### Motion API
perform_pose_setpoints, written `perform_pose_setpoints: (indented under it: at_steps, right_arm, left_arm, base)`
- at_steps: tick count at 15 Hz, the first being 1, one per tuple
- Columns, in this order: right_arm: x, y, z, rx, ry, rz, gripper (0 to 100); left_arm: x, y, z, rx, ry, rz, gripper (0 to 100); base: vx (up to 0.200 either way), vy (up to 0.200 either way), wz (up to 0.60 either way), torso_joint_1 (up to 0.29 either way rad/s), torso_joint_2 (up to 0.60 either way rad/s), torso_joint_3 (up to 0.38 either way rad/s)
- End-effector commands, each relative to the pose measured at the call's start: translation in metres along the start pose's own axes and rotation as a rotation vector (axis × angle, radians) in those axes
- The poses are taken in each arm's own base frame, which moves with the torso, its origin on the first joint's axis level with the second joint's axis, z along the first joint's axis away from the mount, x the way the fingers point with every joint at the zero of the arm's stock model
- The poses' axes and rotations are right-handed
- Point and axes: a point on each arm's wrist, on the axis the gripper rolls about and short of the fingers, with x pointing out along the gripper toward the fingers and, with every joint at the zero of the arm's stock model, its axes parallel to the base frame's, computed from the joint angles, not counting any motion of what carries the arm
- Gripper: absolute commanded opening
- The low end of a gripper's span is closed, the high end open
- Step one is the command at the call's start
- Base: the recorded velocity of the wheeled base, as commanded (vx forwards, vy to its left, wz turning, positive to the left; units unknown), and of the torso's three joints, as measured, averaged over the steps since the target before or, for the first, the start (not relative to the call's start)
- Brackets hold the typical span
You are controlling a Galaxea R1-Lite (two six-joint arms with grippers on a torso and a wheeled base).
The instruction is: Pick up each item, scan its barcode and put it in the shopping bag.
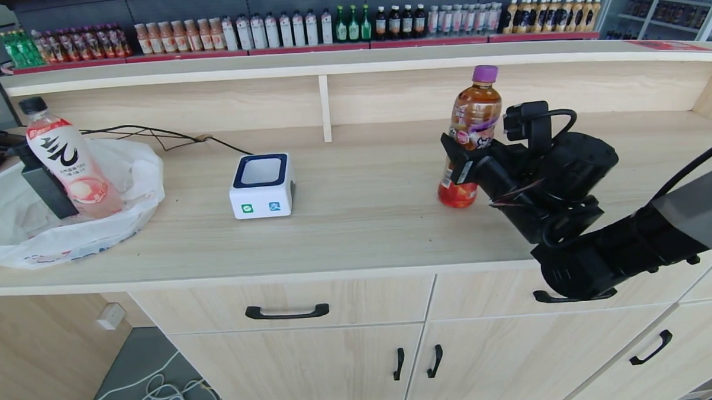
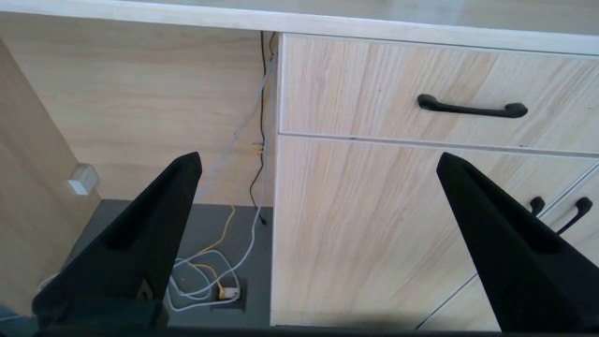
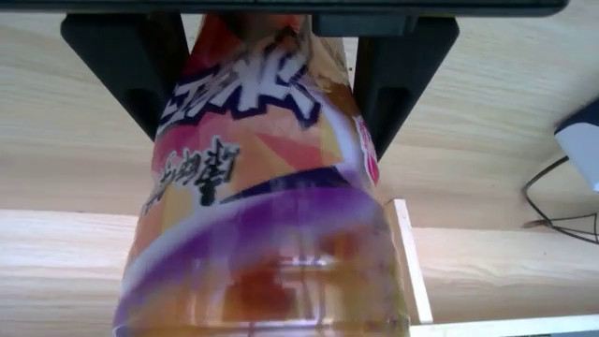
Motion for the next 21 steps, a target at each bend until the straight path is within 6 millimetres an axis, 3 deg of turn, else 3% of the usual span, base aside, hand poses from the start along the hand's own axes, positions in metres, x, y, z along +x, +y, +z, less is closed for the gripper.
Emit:
perform_pose_setpoints:
  at_steps: [1,5,9,12,13,14,17,21]
  right_arm:
    - [-0.004,0.001,0.029,0.013,-0.065,0.005,0]
    - [-0.026,0.020,0.080,0.047,-0.128,0.062,0]
    - [-0.080,0.033,0.135,0.069,-0.117,0.136,0]
    - [-0.122,0.029,0.143,0.058,-0.094,0.156,0]
    - [-0.122,0.029,0.143,0.058,-0.094,0.156,0]
    - [-0.143,0.025,0.142,0.064,-0.076,0.172,0]
    - [-0.154,0.044,0.147,0.210,-0.068,0.270,0]
    - [-0.155,0.054,0.145,0.347,-0.034,0.381,0]
  left_arm:
    - [0.000,0.000,0.000,0.000,-0.001,0.000,100]
    - [0.000,0.000,0.000,0.000,-0.001,0.000,100]
    - [0.000,0.000,0.000,0.000,-0.001,0.000,100]
    - [0.000,0.000,0.000,0.000,-0.001,0.000,100]
    - [0.000,0.000,0.000,0.000,-0.001,0.000,100]
    - [0.000,0.000,0.000,0.000,-0.001,0.000,100]
    - [0.000,0.000,0.000,0.000,-0.001,0.000,100]
    - [0.000,0.000,0.000,0.000,-0.001,0.000,100]
  base:
    - [0.000,0.000,0.00,0.000,0.00,0.000]
    - [0.000,0.000,0.00,0.000,0.00,0.000]
    - [0.000,0.000,0.00,0.000,0.00,0.000]
    - [0.000,0.000,0.00,0.000,0.00,0.000]
    - [0.000,0.000,0.00,0.000,0.00,0.000]
    - [0.000,0.000,0.00,0.000,0.00,0.000]
    - [0.000,0.000,0.00,0.000,0.00,0.000]
    - [0.000,0.000,0.00,0.000,0.00,0.000]
